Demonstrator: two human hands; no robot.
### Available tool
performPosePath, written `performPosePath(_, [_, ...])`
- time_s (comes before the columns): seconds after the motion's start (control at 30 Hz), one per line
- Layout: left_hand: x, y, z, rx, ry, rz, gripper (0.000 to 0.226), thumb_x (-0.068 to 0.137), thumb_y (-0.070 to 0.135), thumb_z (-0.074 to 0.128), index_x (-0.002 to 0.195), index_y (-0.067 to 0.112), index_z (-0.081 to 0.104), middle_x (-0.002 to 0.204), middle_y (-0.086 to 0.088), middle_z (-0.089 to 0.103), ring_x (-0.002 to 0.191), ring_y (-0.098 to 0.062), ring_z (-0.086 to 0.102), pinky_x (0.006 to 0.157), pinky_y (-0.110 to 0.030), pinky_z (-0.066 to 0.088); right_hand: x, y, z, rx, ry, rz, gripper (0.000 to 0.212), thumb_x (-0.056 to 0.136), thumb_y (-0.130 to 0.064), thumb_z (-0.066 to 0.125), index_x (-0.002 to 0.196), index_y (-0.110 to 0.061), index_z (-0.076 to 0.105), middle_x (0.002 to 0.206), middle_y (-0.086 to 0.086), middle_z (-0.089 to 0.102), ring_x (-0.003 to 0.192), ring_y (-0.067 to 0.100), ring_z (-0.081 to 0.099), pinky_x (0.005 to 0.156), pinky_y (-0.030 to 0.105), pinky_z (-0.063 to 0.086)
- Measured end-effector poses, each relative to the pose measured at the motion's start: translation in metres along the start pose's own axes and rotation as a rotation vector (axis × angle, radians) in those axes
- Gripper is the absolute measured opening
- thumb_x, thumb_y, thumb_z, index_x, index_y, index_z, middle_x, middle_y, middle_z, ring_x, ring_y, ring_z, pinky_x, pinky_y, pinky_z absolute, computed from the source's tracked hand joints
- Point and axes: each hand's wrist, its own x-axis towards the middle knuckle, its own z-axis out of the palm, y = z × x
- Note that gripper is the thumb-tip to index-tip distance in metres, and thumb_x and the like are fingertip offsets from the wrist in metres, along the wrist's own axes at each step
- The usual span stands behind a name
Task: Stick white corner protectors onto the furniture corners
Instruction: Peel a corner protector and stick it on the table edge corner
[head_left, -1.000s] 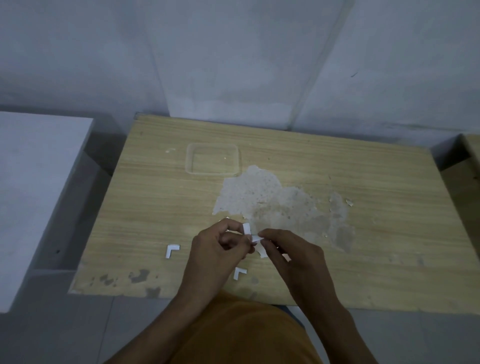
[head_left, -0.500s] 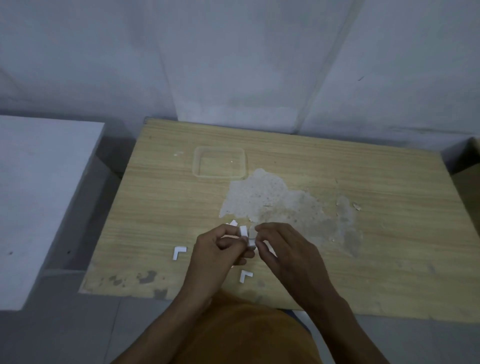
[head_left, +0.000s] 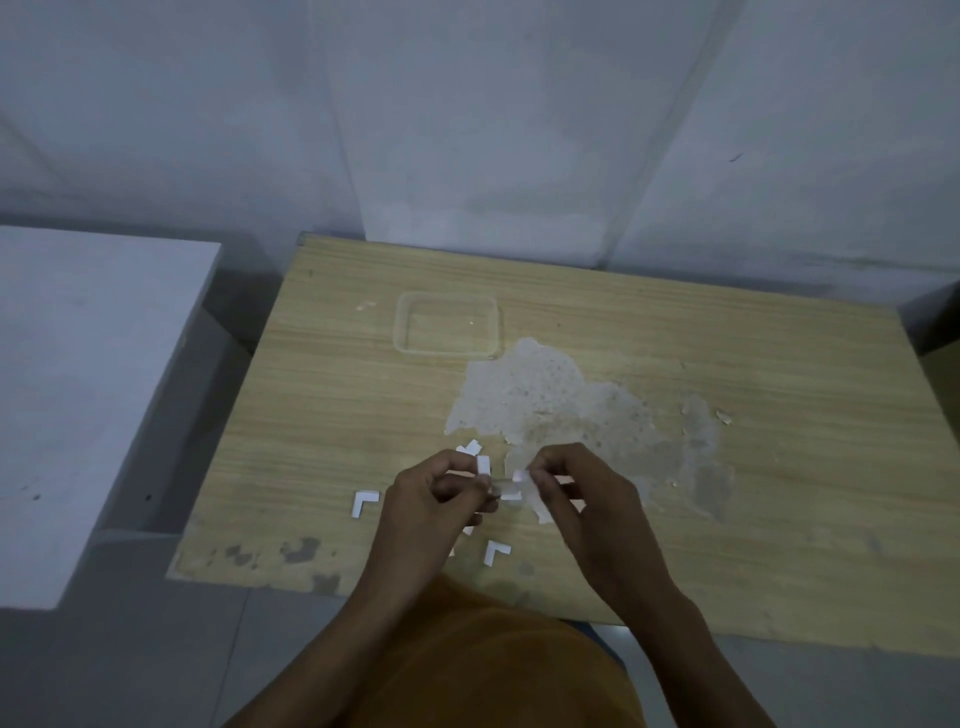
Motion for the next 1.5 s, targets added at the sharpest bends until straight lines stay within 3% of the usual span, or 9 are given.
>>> performPosePath(0.07, [0.003,-0.007,-0.001,0.072,-0.019,0.011,0.008,0.088,0.012,0.063,0.09,0.016,0.07,0.076,-0.003,0.075,0.075,-0.015,0.073,0.071,-0.031,0.06,-0.004,0.012,0.005,0.071,0.024,0.102,0.022,0.091,-0.012,0.061,0.088,-0.034,0.056,0.08,-0.016,0.063,0.075,0.004,0.064,0.065,0.016,0.052])
performPosePath(0.23, [0.003,-0.026,-0.003,0.187,-0.048,-0.003,0.011,0.088,0.015,0.064,0.088,0.022,0.072,0.082,0.003,0.074,0.077,-0.01,0.07,0.075,-0.032,0.058,-0.016,0.05,0.032,0.077,-0.022,0.366,0.023,0.09,-0.012,0.063,0.08,-0.033,0.064,0.068,-0.009,0.069,0.066,0.006,0.067,0.066,0.041,0.057])
performPosePath(0.37, [0.0,-0.032,-0.002,0.179,-0.052,-0.006,0.013,0.088,0.012,0.064,0.088,0.023,0.071,0.081,0.002,0.073,0.074,-0.009,0.071,0.07,-0.021,0.056,-0.016,0.063,0.045,0.106,-0.021,0.44,0.015,0.089,-0.01,0.063,0.087,-0.022,0.072,0.08,-0.011,0.071,0.076,0.004,0.067,0.073,0.04,0.058])
performPosePath(0.47, [0.0,-0.03,0.0,0.162,-0.054,0.021,0.016,0.088,0.009,0.063,0.092,0.024,0.068,0.079,0.0,0.072,0.072,-0.011,0.071,0.069,-0.022,0.057,-0.01,0.055,0.045,0.121,0.043,0.388,0.015,0.09,-0.01,0.064,0.097,-0.019,0.074,0.099,-0.009,0.07,0.09,-0.003,0.062,0.077,0.016,0.053])
performPosePath(0.53, [0.001,-0.028,0.001,0.168,-0.049,0.057,0.014,0.089,0.01,0.063,0.092,0.022,0.068,0.078,0.001,0.071,0.071,-0.012,0.071,0.069,-0.024,0.057,-0.007,0.042,0.04,0.166,0.06,0.348,0.016,0.09,-0.015,0.064,0.099,-0.025,0.073,0.099,-0.014,0.07,0.091,-0.005,0.063,0.072,0.007,0.048])
performPosePath(0.7, [0.002,-0.021,0.003,0.211,-0.049,0.18,0.012,0.088,0.011,0.065,0.092,0.022,0.068,0.075,0.006,0.071,0.07,-0.008,0.069,0.07,-0.023,0.055,-0.003,0.01,0.031,0.254,0.052,0.205,0.022,0.089,-0.014,0.067,0.097,-0.035,0.068,0.091,-0.022,0.07,0.085,-0.004,0.066,0.071,0.008,0.049])
performPosePath(0.87, [-0.001,-0.015,0.006,0.175,-0.027,0.25,0.013,0.086,0.01,0.068,0.09,0.023,0.07,0.075,0.007,0.072,0.071,-0.006,0.07,0.067,-0.017,0.053,-0.001,0.002,0.031,0.169,0.118,0.126,0.017,0.086,-0.011,0.07,0.095,-0.025,0.071,0.088,-0.022,0.067,0.083,-0.004,0.065,0.07,0.01,0.05])
performPosePath(1.23, [-0.003,-0.01,0.01,0.228,0.019,0.385,0.012,0.084,0.011,0.071,0.09,0.021,0.071,0.076,0.011,0.072,0.073,-0.003,0.069,0.066,-0.012,0.052,-0.007,-0.008,0.034,0.099,0.226,0.059,0.024,0.084,-0.01,0.072,0.095,-0.03,0.066,0.082,-0.034,0.06,0.078,-0.009,0.063,0.064,0.001,0.042])
performPosePath(1.5, [-0.002,-0.006,0.011,0.291,0.053,0.456,0.013,0.084,0.011,0.071,0.089,0.023,0.07,0.076,0.01,0.071,0.072,-0.002,0.068,0.066,-0.014,0.053,-0.006,-0.011,0.034,-0.039,0.244,-0.016,0.009,0.087,-0.018,0.065,0.096,-0.02,0.067,0.086,-0.011,0.07,0.078,0.001,0.064,0.064,0.007,0.048])
